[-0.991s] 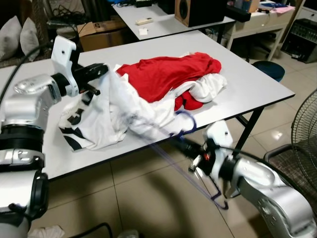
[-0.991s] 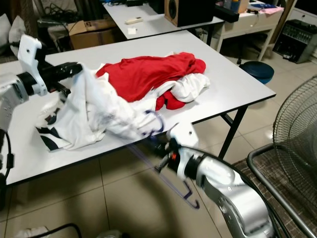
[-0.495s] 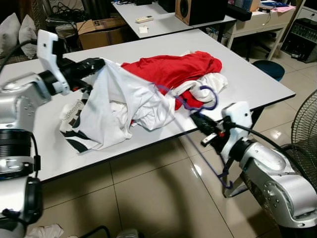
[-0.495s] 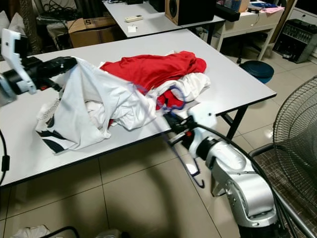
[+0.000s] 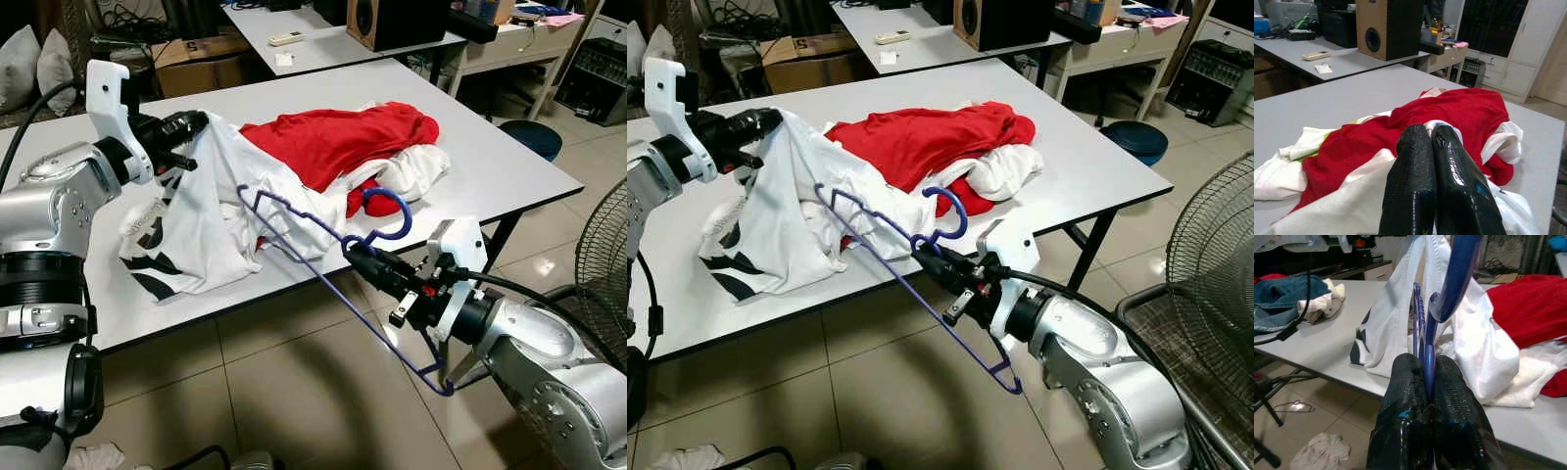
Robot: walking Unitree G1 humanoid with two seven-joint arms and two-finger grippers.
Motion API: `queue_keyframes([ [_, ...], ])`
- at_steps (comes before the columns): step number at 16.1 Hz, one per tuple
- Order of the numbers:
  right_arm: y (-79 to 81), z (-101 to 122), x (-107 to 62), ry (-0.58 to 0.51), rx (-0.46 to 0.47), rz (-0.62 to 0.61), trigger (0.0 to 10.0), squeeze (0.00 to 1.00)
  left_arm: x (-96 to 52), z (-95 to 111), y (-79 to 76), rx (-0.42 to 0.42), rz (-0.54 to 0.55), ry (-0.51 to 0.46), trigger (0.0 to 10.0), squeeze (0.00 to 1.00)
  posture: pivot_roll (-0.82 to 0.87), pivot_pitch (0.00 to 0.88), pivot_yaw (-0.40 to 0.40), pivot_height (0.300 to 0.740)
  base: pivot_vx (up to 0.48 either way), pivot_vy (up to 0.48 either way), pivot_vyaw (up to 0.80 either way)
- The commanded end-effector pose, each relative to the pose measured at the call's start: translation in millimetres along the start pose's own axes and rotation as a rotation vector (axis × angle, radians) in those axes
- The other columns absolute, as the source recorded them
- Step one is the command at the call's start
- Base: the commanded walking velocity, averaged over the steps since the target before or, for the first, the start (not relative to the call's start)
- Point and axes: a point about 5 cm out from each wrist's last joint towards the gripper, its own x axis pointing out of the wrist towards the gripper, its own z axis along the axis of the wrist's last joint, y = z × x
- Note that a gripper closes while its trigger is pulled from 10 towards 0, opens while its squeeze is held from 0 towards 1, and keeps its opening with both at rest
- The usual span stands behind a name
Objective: Hang hanger
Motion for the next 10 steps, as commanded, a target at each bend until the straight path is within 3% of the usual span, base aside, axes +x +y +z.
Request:
queue_keyframes([
  [1, 1.4, -3.8, 0.0, 0.027, 0.018, 0.014, 10.0, 0.00, -0.8, 13.3, -3.3, -0.001, -0.026, -0.043, 0.0, 0.00, -0.01, 0.000, 0.063, 0.740, 0.000, 0.000, 0.00],
  [5, -7.6, -16.1, 25.2, 0.059, 0.097, -0.022, 10.0, 0.00, 0.3, 22.7, -24.4, -0.053, -0.179, -0.088, 0.0, 0.00, -0.01, 0.000, 0.060, 0.740, 0.000, 0.000, 0.00],
  [6, -7.8, -15.9, 27.3, 0.055, 0.104, -0.018, 10.0, 0.00, 0.5, 23.3, -25.7, -0.055, -0.183, -0.092, 0.0, 0.00, -0.01, 0.000, 0.058, 0.740, 0.000, 0.000, 0.00],
  [7, -12.7, -18.0, 41.9, 0.062, 0.129, -0.032, 10.0, 0.00, 0.9, 25.8, -31.8, -0.070, -0.209, -0.103, 0.0, 0.00, 0.00, 0.000, 0.047, 0.740, 0.000, 0.000, 0.00],
  [10, -14.5, -19.4, 53.0, 0.063, 0.165, -0.040, 10.0, 0.00, -2.2, 27.3, -34.7, -0.083, -0.220, -0.108, 0.0, 0.00, 0.01, 0.000, 0.037, 0.740, 0.000, 0.000, 0.00],
])
